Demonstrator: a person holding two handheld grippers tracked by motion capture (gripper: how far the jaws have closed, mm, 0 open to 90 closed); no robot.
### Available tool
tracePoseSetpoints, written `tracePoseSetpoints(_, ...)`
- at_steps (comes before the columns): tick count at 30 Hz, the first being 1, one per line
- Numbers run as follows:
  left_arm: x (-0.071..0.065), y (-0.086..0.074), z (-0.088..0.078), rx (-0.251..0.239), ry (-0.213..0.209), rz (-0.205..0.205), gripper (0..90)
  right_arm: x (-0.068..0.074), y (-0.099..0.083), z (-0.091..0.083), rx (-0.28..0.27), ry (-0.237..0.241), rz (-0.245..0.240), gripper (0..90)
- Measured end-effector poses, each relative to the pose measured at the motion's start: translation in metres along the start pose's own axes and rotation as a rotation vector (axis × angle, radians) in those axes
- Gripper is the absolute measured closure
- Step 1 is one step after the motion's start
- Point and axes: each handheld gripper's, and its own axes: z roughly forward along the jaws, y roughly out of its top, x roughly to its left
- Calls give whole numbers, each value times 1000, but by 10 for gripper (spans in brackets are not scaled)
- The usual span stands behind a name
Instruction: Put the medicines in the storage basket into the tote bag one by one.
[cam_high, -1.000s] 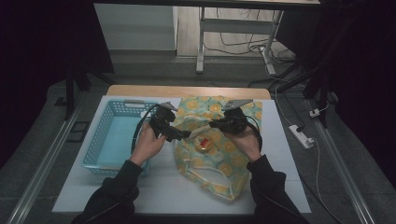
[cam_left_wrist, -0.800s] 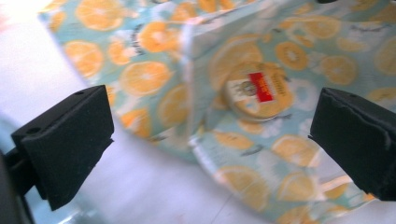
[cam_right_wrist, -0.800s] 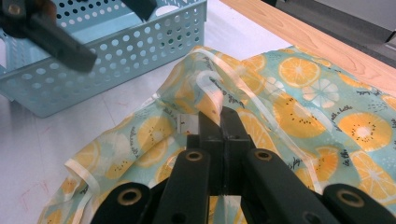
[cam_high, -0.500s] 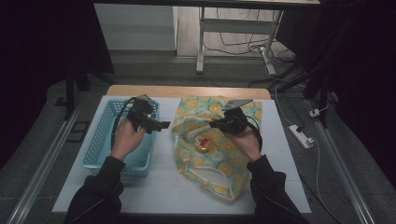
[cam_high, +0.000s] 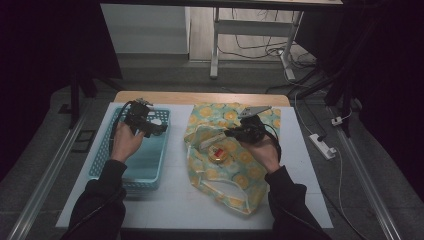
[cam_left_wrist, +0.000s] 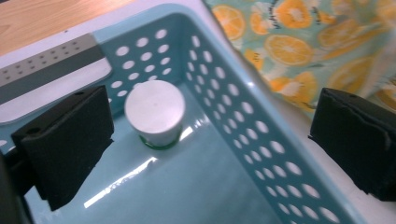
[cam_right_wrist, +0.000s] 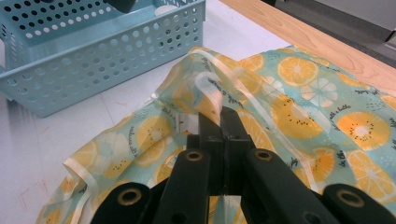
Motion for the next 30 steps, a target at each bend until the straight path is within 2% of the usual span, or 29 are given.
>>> tracePoseSetpoints(9,12,3,17,26,4,-38,0,0,0,0,-1,2,-1,900)
tracePoseSetpoints(17,20,5,30,59,53,-63,9,1,1,-1,-3,2,0,900)
tracePoseSetpoints(21,23,4,38,76,56,-88,17,1,1,-1,-3,2,-2,900)
tracePoseSetpoints(24,24,4,43,88,60,-85,30,1,1,-1,-5,3,-3,900)
tracePoseSetpoints(27,23,4,46,103,75,-79,86,1,1,-1,-4,3,-2,900)
tracePoseSetpoints(30,23,4,47,121,93,-82,211,1,1,-1,-4,4,-3,900)
